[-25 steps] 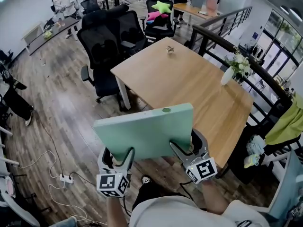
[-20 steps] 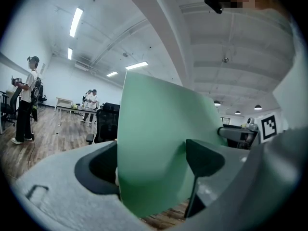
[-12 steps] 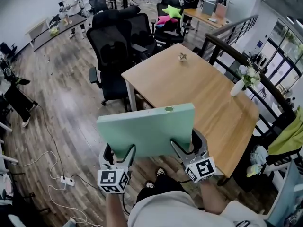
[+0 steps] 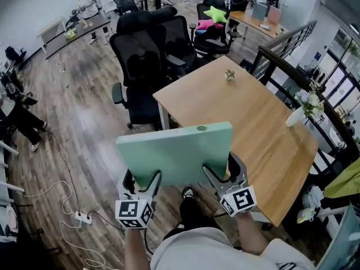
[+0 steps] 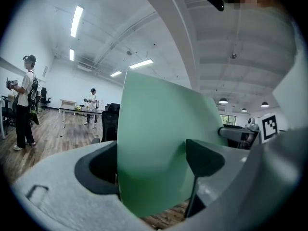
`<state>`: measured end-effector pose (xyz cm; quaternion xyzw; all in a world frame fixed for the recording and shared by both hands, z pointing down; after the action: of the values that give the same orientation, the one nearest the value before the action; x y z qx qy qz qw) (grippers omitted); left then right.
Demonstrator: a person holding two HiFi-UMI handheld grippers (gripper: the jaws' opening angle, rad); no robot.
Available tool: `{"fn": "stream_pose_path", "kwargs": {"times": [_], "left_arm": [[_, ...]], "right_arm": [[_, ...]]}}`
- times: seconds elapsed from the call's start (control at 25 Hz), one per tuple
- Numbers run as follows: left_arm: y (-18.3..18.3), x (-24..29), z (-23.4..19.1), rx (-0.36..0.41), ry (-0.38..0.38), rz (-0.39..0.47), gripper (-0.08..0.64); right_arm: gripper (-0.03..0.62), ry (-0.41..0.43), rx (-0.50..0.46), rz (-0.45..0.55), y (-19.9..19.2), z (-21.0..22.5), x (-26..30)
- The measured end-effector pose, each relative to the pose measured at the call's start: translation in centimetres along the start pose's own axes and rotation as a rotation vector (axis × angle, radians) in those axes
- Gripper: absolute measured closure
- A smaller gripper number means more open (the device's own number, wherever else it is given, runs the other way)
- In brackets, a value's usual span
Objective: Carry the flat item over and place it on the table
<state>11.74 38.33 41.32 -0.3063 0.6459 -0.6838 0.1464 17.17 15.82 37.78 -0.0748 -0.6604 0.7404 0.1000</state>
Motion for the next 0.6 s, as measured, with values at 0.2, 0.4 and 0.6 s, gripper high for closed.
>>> {"fn": "stream_pose_path", "kwargs": {"times": [0.2, 0.4, 0.6], "left_arm": [[1.1, 4.6, -2.2, 0.007, 0.014, -0.009, 0.109], [2.1, 9.1, -3.3, 0.008, 0.015, -0.025, 0.109], [3.4, 13.3, -4.4, 0.030, 0.024, -0.042, 0.109]], "right_arm": [[0.221, 0.009, 0.022, 0.004, -0.2, 2.5, 4.8], [0.221, 0.017, 0.026, 0.003, 0.3, 5.5, 8.7], [0.221, 0.019, 0.059, 0.011, 0.1, 8.5, 12.3]]}}
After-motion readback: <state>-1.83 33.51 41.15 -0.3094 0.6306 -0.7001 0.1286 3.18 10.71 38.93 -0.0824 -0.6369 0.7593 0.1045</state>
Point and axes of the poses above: the fingertips, and each gripper's own axes: x forward along the fingers, z to its right, y out of its top, the point moved 1 cm from there along -x, backward along the fingers, and after that the axes turned 9 degrees about x, right-handed, at the moved point
